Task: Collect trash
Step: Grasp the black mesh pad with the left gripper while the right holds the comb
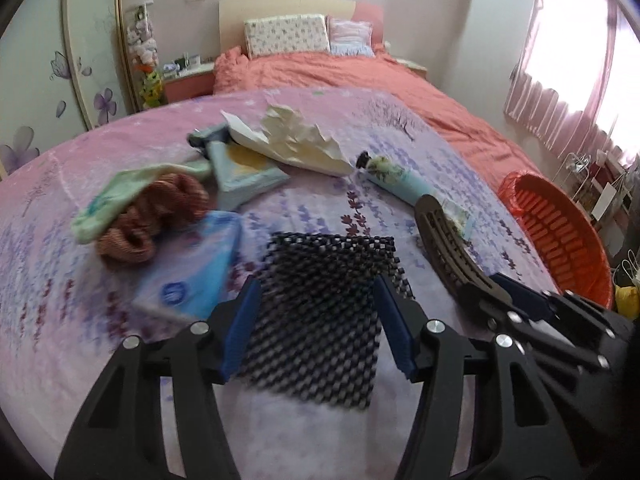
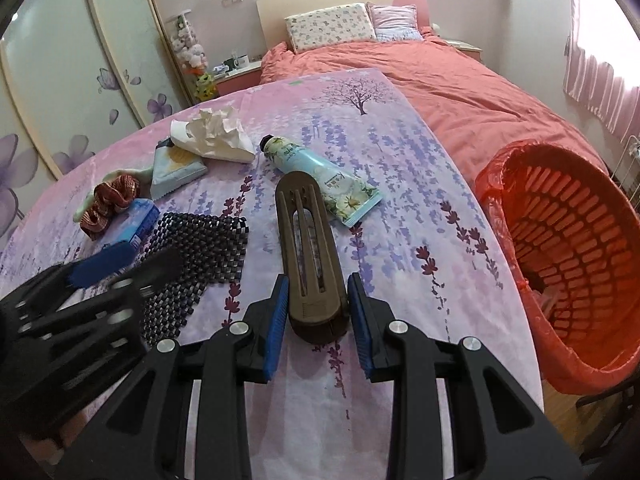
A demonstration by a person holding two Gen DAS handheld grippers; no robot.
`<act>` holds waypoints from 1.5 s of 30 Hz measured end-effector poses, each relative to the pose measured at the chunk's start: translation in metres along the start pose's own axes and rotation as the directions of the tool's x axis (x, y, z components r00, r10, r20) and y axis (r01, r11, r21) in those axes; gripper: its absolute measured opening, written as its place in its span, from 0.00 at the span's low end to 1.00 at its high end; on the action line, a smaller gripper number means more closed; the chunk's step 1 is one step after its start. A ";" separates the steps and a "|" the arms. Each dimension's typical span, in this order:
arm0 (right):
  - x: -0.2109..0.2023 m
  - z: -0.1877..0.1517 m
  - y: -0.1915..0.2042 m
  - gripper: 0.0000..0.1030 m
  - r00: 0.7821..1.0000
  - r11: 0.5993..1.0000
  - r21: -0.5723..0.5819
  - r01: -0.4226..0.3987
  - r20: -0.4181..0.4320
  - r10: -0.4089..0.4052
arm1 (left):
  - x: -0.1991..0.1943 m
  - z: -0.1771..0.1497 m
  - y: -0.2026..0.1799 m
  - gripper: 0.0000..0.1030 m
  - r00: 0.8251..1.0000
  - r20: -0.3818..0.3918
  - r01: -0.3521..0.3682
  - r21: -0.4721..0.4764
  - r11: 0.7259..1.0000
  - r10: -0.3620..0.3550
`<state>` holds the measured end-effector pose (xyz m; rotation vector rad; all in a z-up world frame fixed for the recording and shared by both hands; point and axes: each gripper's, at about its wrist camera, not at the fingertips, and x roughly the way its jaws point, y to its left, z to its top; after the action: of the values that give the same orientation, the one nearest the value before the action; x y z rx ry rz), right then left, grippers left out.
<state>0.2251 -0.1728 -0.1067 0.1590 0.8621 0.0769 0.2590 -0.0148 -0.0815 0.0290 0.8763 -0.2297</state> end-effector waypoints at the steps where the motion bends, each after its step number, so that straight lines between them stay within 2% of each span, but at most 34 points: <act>1: 0.000 0.000 0.000 0.30 1.000 1.000 -0.001 -0.003 0.000 0.003 | 0.007 0.002 0.000 0.56 1.000 -0.013 -0.007 -0.003 1.000 0.007; 6: -0.002 0.000 -0.003 0.30 1.000 1.000 0.005 -0.024 -0.002 0.024 | 0.015 0.005 -0.005 0.55 0.999 -0.022 -0.037 0.024 0.999 0.037; 8: -0.001 0.000 -0.005 0.30 1.000 1.000 0.008 -0.028 -0.002 0.028 | 0.015 0.005 -0.006 0.40 0.999 -0.018 -0.032 0.028 0.999 0.032; 9: -0.001 0.000 -0.005 0.30 1.000 1.000 0.008 -0.028 -0.001 0.028 | 0.014 0.004 -0.006 0.36 0.999 -0.017 -0.028 0.031 0.999 0.029; 11: -0.001 0.000 -0.005 0.30 1.000 1.000 0.006 -0.025 -0.002 0.025 | 0.014 0.004 -0.008 0.14 1.000 -0.014 -0.008 0.045 0.999 0.008; 13: -0.002 0.001 -0.006 0.30 1.000 1.000 0.007 -0.024 -0.002 0.024 | 0.011 0.002 -0.009 0.11 1.000 -0.012 -0.003 0.053 0.999 0.003; 19: -0.004 -0.001 -0.001 0.30 1.000 1.000 -0.008 -0.017 -0.005 0.017 | -0.018 -0.017 0.010 0.10 0.998 0.021 0.058 0.049 0.997 -0.059; 22: -0.003 -0.002 0.006 0.30 0.999 0.999 -0.019 -0.030 -0.012 0.030 | -0.037 -0.025 0.027 0.10 0.997 0.049 0.058 0.037 0.998 -0.060; 29: 0.001 -0.003 0.031 0.30 0.999 0.997 -0.055 -0.050 -0.020 0.049 | -0.071 -0.040 0.102 0.10 0.994 0.091 -0.053 -0.060 0.997 0.058; 31: 0.002 -0.002 0.037 0.30 0.999 0.997 -0.061 -0.050 -0.020 0.048 | -0.071 -0.040 0.127 0.10 0.992 0.078 -0.091 -0.115 0.989 0.100; 37: 0.004 0.001 0.049 0.30 0.997 0.995 -0.065 -0.073 -0.026 0.072 | -0.052 -0.033 0.163 0.10 0.991 0.019 -0.127 -0.193 0.973 0.133; 42: 0.008 0.003 0.057 0.32 0.998 0.994 -0.090 -0.062 -0.035 0.059 | -0.044 -0.031 0.171 0.20 0.989 -0.010 -0.146 -0.204 0.968 0.147; 44: 0.011 0.004 0.058 0.34 0.998 0.994 -0.093 -0.058 -0.039 0.055 | -0.041 -0.031 0.172 0.29 0.987 -0.019 -0.160 -0.200 0.967 0.159; 45: 0.012 0.005 0.060 0.34 0.998 0.994 -0.097 -0.055 -0.037 0.052 | -0.040 -0.032 0.171 0.30 0.986 -0.020 -0.165 -0.199 0.966 0.164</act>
<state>0.2361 -0.1130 -0.1025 0.0888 0.8863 0.1724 0.2462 0.1628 -0.0830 -0.0849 0.8920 0.0145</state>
